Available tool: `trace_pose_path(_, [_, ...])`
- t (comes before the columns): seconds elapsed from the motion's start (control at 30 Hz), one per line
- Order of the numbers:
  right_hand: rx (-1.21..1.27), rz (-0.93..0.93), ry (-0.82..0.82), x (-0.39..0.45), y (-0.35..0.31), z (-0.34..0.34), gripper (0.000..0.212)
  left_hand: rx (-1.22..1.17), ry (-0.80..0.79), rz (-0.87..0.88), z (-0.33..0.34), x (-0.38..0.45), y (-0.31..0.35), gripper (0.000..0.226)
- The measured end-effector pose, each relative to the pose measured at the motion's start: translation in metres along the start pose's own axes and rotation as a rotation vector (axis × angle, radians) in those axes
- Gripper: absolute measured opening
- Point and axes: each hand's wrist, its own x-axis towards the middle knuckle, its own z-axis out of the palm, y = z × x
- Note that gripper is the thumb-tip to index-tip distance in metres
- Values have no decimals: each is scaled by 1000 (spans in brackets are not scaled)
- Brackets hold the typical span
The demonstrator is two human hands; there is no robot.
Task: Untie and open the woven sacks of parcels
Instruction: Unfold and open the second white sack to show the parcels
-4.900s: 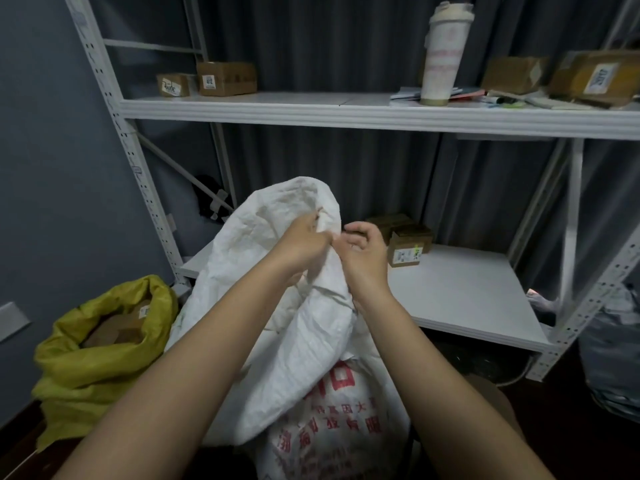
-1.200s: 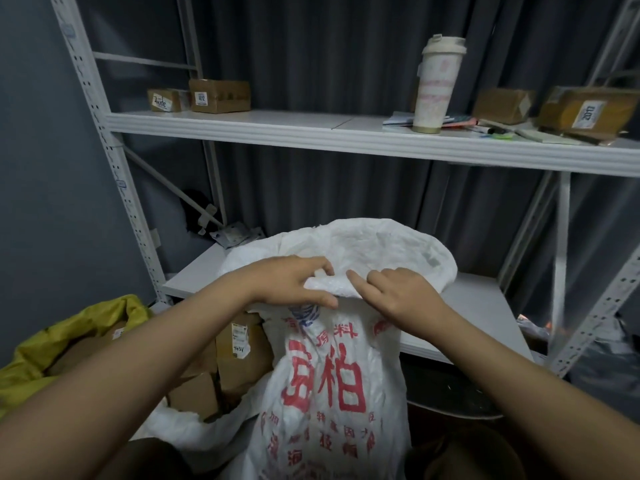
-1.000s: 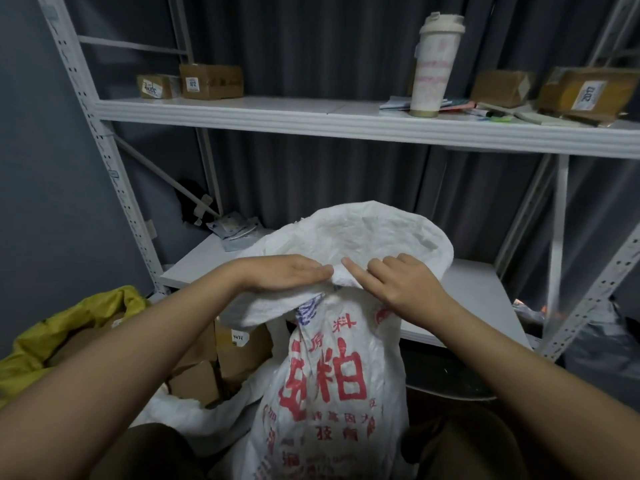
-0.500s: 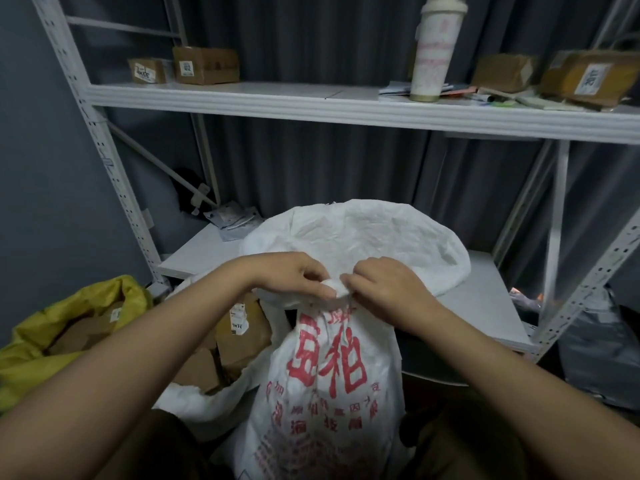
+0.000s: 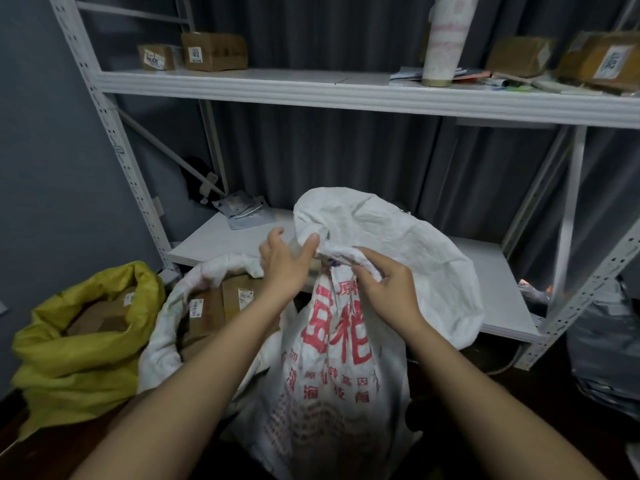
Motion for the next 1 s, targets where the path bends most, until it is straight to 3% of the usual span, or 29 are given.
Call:
trace_pose_path(0.1, [-225, -118, 34, -9, 3, 16, 30, -488, -128, -265, 5, 17, 9, 41])
trace_pose_path(0.2, [-541, -398, 17, -22, 8, 25, 39, -586, -85, -345, 4, 29, 19, 14])
trace_pose_path(0.27, [-603, -416, -249, -28, 6, 26, 54, -543, -79, -305, 1, 34, 23, 5])
trace_pose_path(0.33, [-521, -248, -726, -28, -3, 17, 80, -464, -92, -229, -3, 33, 25, 11])
trace_pose_path(0.37, [-443, -179, -835, -24, -12, 9, 82, -422, -126, -181, -6, 32, 25, 12])
trace_pose_path(0.4, [-380, -166, -814, -17, -21, 1, 72, -378, -178, -128, -9, 30, 23, 11])
trace_pose_path(0.47, [-344, -309, -480, 8, -38, -14, 47, -301, -312, -24, -17, 24, 22, 12])
trace_pose_path(0.5, [-394, -444, -349, 23, -44, -20, 49, -276, -391, 19, -20, 19, 23, 12])
trace_pose_path(0.53, [-516, -563, -326, 38, -50, -25, 55, -267, -466, 53, -22, 14, 24, 12])
trace_pose_path(0.6, [-854, -608, -513, 63, -55, -29, 64, -331, -585, 37, -28, 8, 27, 13])
trace_pose_path(0.7, [-1081, -378, -763, 73, -69, -26, 17, -419, -726, -72, -38, -4, 36, 14])
trace_pose_path(0.73, [-1066, -311, -788, 74, -72, -22, 15, -343, -728, -63, -40, -7, 38, 13])
trace_pose_path(0.83, [-954, -166, -910, 77, -81, -7, 21, 293, -485, 167, -29, -17, 32, 62])
trace_pose_path(0.87, [-906, -125, -939, 78, -83, -6, 19, 424, -371, 286, -24, -21, 28, 62])
trace_pose_path(0.93, [-811, -70, -935, 82, -86, -15, 24, 395, -271, 410, -27, -24, 18, 30])
trace_pose_path(1.0, [-825, -104, -884, 80, -84, -27, 34, 186, -447, 315, -49, -16, 8, 13])
